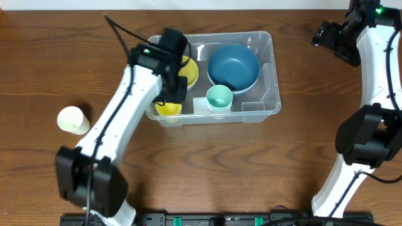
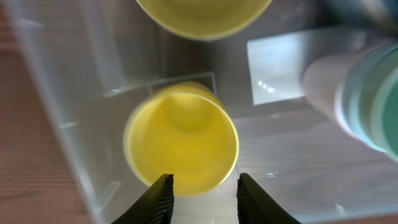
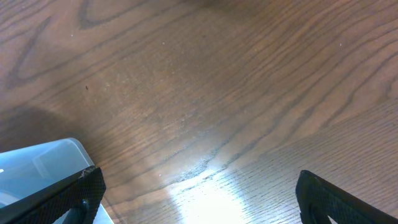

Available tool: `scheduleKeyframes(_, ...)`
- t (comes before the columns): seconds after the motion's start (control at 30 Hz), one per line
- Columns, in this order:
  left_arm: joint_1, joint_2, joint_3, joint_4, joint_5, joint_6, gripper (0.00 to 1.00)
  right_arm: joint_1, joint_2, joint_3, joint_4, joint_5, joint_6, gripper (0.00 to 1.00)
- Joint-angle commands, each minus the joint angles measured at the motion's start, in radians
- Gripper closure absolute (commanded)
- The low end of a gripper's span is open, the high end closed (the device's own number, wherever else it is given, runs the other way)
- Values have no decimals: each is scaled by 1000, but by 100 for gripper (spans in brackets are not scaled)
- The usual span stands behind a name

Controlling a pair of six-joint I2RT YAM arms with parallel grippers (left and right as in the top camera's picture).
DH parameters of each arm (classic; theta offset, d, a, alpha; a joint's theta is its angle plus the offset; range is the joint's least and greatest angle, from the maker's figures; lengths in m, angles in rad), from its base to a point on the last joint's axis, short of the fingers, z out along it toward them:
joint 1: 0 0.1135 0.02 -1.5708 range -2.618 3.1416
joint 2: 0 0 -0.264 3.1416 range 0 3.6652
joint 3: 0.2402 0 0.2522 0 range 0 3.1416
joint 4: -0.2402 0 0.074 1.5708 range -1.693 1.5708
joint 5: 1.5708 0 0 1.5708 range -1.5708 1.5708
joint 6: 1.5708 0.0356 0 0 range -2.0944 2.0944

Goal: Pack container
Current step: 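Lower the second yellow cup into the first yellow cup and release, then move the left gripper to the white cup and grip its rim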

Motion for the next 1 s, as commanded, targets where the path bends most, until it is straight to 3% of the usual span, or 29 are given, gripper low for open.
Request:
scheduleKeyframes(0.0, 15, -142, 59, -4, 6, -1, 65, 3, -3, 5, 0, -3, 12, 1)
scheduleKeyframes(0.1, 45, -237, 60, -12, -45, -2, 65, 3, -3, 5, 0, -3, 12, 1)
scheduleKeyframes(0.27, 149, -360, 60, -82, -130, -2, 50, 3, -3, 5, 0, -3, 12, 1)
scheduleKeyframes(0.5, 360, -388, 27, -167, -167, -6, 50, 3, -3, 5, 0, -3, 12, 1)
scheduleKeyframes(0.73, 542, -332, -155, -46, -170, -86, 44, 3, -3, 5, 0, -3, 12, 1)
scheduleKeyframes(0.97, 617, -231, -220, 87, -170, -140, 44, 3, -3, 5, 0, -3, 12, 1)
